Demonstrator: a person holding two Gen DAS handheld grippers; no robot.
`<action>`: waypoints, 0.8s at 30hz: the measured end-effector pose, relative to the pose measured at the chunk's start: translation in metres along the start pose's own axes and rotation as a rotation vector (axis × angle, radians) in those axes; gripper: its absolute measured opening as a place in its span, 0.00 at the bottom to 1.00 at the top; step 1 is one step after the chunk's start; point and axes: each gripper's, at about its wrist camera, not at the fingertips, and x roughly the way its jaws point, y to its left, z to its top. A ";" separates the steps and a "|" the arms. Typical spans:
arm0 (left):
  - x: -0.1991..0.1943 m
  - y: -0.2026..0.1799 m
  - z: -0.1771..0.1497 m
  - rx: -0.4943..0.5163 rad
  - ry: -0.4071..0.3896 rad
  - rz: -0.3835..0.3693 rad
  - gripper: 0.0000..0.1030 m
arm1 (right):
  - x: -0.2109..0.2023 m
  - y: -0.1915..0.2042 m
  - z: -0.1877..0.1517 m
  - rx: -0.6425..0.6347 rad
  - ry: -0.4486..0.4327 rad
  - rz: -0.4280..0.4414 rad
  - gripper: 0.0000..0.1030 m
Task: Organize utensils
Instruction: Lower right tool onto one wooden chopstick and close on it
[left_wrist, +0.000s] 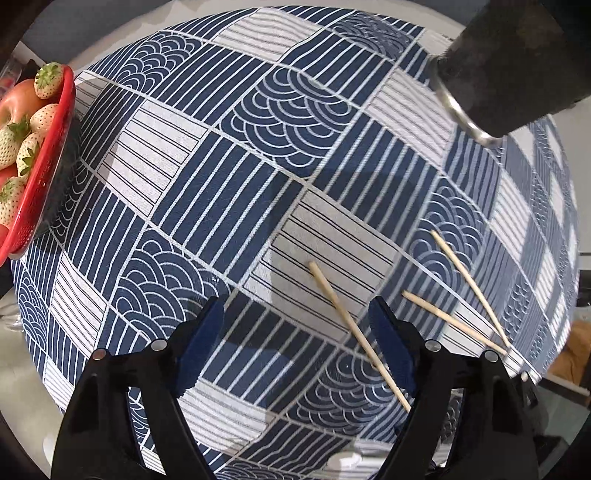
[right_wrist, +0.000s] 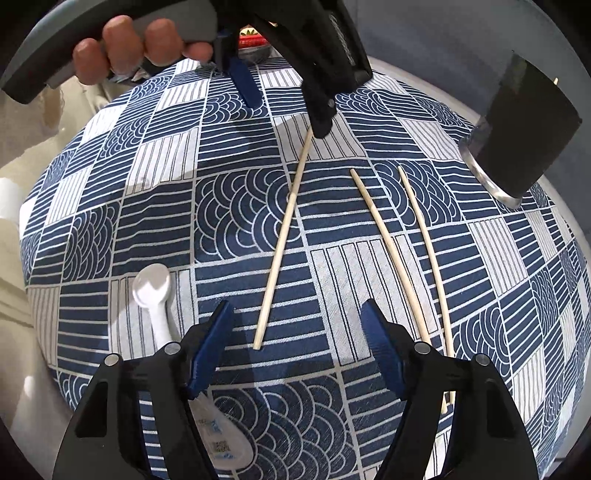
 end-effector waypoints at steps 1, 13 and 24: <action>0.005 0.000 0.000 -0.013 0.012 -0.006 0.68 | 0.000 -0.001 0.001 0.004 -0.001 0.003 0.59; -0.004 -0.014 -0.023 -0.050 0.008 0.025 0.14 | -0.002 -0.009 0.001 -0.033 0.017 0.045 0.05; -0.004 -0.007 -0.060 -0.153 0.079 -0.133 0.00 | -0.020 -0.008 0.001 -0.114 -0.026 0.039 0.04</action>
